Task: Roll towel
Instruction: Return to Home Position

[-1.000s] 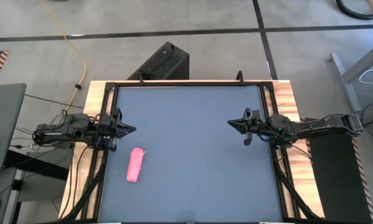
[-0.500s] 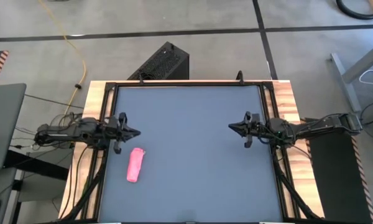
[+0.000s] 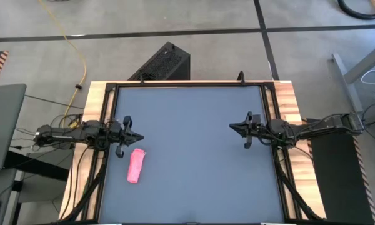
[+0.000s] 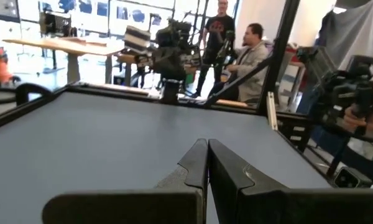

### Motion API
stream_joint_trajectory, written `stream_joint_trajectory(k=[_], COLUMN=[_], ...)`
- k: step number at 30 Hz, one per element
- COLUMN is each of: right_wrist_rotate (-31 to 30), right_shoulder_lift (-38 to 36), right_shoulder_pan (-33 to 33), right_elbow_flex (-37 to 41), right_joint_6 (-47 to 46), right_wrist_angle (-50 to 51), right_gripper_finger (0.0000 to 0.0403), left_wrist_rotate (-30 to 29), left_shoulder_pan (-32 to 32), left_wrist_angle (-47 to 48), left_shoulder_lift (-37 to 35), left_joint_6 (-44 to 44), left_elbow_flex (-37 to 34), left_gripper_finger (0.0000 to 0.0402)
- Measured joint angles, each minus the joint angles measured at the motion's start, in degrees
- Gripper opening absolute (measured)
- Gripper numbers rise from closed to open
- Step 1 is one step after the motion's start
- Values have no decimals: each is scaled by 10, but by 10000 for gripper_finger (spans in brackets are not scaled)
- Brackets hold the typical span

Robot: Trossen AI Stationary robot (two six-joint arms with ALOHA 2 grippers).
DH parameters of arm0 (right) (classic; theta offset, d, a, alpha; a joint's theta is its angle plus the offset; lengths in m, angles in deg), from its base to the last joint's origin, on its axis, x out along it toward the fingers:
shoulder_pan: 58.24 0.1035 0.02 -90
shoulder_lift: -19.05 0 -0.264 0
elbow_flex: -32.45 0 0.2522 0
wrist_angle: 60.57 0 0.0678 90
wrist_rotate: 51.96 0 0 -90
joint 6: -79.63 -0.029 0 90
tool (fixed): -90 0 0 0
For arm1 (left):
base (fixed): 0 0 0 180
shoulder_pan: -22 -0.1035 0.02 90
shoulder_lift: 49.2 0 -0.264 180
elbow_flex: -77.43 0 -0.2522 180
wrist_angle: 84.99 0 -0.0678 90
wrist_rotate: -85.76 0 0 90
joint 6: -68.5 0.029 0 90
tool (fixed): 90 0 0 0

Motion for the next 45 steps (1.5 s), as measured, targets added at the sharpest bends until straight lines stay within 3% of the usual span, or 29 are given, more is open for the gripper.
stream_joint_trajectory(k=[8,26,45], right_wrist_rotate=[0,0,1], right_shoulder_lift=[0,0,0], right_shoulder_pan=[-2,-2,-2], right_elbow_flex=[0,1,1], right_joint_6=[-17,-19,-19], right_wrist_angle=[34,165,175], right_gripper_finger=[28,28,28], left_wrist_rotate=[-31,-32,-33], left_shoulder_pan=[0,0,0], left_wrist_angle=[43,40,40], left_shoulder_lift=[3,5,5], left_joint_6=[3,-2,-3], left_elbow_flex=[0,-1,-2], left_gripper_finger=[0,0,0])
